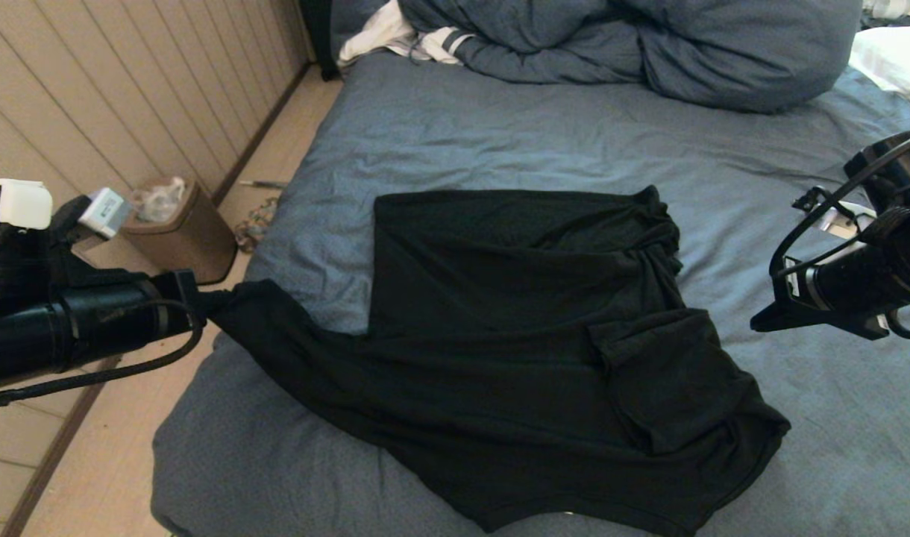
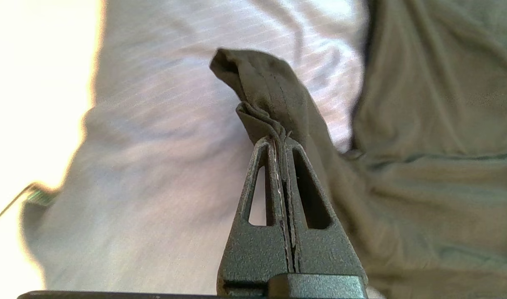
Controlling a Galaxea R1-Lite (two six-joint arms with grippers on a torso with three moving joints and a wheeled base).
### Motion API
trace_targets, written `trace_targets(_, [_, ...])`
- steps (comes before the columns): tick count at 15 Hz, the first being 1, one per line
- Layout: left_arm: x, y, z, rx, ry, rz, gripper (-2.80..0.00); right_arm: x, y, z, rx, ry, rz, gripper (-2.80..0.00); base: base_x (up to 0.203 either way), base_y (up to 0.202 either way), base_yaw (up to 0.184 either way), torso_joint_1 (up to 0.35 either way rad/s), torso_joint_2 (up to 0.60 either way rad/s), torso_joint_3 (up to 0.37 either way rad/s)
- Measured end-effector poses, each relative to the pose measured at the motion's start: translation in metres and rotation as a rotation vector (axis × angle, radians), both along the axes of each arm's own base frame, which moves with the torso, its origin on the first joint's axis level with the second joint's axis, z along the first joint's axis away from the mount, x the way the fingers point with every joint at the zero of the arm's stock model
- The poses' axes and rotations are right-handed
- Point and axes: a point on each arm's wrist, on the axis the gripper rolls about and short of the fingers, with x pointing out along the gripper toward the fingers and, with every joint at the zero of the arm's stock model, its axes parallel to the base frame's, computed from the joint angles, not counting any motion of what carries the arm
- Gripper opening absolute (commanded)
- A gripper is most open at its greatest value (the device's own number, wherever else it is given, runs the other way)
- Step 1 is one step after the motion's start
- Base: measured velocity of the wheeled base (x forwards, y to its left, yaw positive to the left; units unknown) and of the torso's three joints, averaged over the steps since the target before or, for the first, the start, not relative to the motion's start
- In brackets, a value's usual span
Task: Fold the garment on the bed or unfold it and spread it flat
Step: Fold the black T-shirt
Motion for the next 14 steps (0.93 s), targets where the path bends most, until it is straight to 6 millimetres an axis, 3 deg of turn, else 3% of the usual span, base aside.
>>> trace_targets(6, [-0.034, 0.008, 0.015, 0.062, -0.022, 0.058, -2.80, -0.005, 0.003, 0.007, -0.017, -0.043, 0.030, -2.80, 0.000, 0.000, 0.000, 0.000, 0.00, 0.000])
trace_targets(14, [-0.056, 0.005, -0.001, 0.114, 0.010, 0.003, -2.80, -0.018, 0.023, 0.014, 0.011, -0.082, 0.120, -2.80, 0.000, 0.000, 0.000, 0.000, 0.00, 0.000])
